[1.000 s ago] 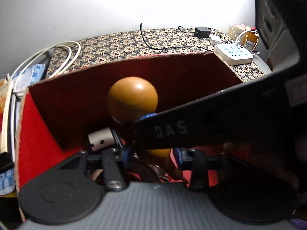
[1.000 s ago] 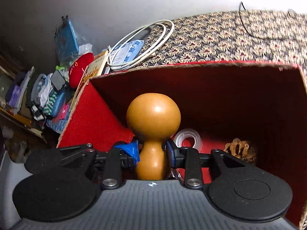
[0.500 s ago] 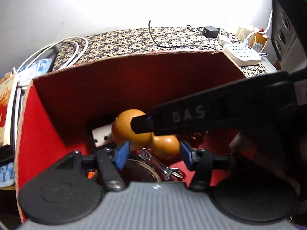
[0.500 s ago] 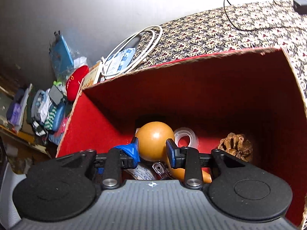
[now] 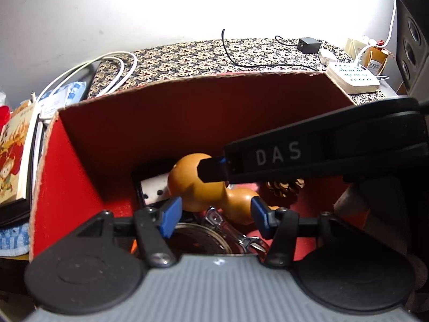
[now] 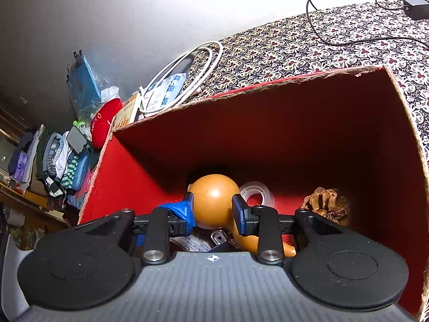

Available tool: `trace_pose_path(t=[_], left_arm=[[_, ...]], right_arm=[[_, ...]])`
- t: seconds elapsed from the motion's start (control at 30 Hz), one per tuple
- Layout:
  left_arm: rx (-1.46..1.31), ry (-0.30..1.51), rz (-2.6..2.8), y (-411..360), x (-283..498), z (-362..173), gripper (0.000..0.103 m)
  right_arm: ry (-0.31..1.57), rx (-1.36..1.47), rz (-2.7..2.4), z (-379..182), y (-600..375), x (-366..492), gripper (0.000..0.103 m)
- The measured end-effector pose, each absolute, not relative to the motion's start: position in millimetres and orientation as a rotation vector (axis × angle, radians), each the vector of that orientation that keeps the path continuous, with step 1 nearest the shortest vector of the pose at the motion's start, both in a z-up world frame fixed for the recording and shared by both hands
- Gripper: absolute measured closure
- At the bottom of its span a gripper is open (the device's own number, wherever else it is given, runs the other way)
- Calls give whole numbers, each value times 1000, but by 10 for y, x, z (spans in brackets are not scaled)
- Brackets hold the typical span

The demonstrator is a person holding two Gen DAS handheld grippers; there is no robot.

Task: Organize rigid objects
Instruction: 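Lower the gourd beside the pine cone and open both grippers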

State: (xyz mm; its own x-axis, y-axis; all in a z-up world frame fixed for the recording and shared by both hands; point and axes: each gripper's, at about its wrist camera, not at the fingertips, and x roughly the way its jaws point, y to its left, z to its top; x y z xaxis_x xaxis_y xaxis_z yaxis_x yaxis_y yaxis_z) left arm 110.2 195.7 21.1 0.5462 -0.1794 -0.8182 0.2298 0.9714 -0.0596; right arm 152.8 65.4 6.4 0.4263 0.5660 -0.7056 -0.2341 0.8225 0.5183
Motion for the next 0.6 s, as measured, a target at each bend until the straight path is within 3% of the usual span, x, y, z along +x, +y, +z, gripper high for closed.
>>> trace_pose_path(t=[0.6], left_arm=[[100,933,-186,1901,1054,213,48]], right_arm=[[982,387,474,70,607,1496,88]])
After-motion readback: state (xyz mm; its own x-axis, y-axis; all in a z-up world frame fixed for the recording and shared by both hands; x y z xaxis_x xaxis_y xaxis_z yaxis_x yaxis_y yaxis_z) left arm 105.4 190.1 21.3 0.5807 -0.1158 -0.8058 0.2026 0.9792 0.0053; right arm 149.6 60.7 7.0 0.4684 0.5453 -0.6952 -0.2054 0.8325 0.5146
